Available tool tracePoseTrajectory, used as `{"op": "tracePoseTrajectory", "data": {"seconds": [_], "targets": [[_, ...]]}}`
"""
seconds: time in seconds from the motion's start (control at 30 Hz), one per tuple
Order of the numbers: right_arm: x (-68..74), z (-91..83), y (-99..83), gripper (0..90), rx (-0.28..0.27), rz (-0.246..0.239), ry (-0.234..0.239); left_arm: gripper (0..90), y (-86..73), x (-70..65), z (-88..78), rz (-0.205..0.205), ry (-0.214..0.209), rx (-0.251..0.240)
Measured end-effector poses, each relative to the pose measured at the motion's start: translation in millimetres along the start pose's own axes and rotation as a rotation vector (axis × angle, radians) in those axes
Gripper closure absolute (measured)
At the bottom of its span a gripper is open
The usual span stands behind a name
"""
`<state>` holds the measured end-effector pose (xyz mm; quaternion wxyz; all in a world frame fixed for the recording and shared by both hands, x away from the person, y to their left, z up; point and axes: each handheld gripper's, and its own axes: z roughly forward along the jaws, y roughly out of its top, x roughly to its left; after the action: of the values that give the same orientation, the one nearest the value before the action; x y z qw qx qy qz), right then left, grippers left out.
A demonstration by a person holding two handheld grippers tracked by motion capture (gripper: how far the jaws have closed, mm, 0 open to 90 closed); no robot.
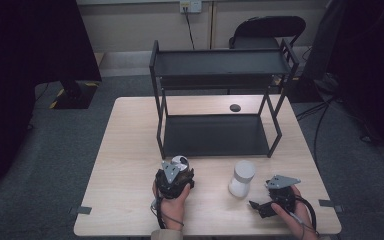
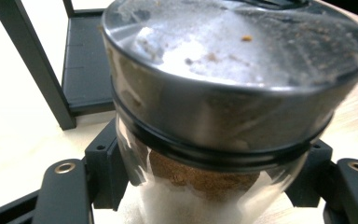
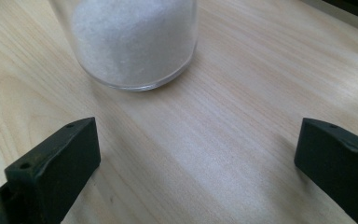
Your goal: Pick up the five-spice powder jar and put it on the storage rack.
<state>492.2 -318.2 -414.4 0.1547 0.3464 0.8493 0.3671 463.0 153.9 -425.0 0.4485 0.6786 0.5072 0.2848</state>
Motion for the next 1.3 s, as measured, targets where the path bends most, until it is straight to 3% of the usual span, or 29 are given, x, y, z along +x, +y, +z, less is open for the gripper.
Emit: {"op": "tracePoseTrajectory", "data": {"seconds": [0.33, 0.83, 1.3], "targets": [[0.0, 0.0, 0.0, 0.0, 0.000, 0.000, 0.000, 29.8, 22.0, 6.1, -1.9, 0.023, -0.037, 0.025], [0.0, 0.0, 0.0, 0.0, 0.000, 0.000, 0.000, 29.9, 53.5, 13.4, -4.5, 0.021, -0.076, 0.017], [0.0, 0.0, 0.1, 0.0, 0.000, 0.000, 0.000, 30.0, 87.6, 13.8, -9.1, 0.037, -0.059, 0.000]]}}
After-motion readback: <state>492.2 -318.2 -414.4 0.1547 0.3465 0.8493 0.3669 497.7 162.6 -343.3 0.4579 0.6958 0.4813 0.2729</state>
